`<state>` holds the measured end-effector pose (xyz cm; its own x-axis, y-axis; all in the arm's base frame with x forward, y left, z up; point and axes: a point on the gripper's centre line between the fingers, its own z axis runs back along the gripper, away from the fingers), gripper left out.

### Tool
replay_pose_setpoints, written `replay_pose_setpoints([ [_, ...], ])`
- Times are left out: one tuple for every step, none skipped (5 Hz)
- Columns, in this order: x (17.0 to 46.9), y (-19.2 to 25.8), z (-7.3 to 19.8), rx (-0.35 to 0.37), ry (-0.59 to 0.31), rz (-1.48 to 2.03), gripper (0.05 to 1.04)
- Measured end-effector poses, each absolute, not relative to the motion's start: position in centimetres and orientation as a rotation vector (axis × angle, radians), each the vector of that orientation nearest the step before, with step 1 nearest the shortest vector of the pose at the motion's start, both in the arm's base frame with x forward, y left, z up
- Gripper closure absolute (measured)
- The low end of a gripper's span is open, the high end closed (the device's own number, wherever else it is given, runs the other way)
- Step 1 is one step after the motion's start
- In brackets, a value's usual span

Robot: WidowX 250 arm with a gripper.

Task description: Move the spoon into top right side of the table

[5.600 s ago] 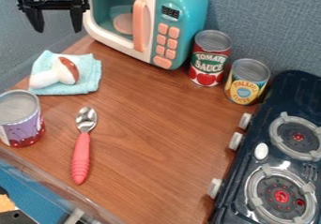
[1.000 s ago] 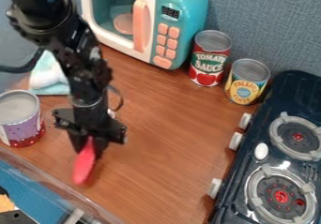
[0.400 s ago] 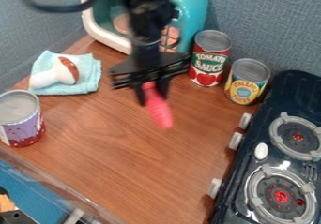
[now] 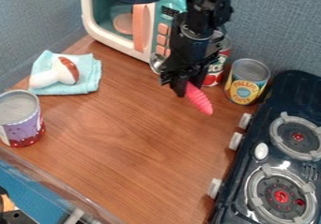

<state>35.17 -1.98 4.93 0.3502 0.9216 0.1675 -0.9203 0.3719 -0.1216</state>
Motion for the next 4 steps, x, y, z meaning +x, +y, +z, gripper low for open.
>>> replay_pose_setpoints([
  [36.1,-1.8,4.1,0.023,-0.214,1.32,0.711],
  [37.1,-1.7,2.7,0.039,-0.177,1.411,0.711],
  [38.1,-0.3,1.1,0.026,-0.2,1.451,0.711],
  [39.3,-0.8,-0.6,-0.024,-0.184,1.416,0.711],
])
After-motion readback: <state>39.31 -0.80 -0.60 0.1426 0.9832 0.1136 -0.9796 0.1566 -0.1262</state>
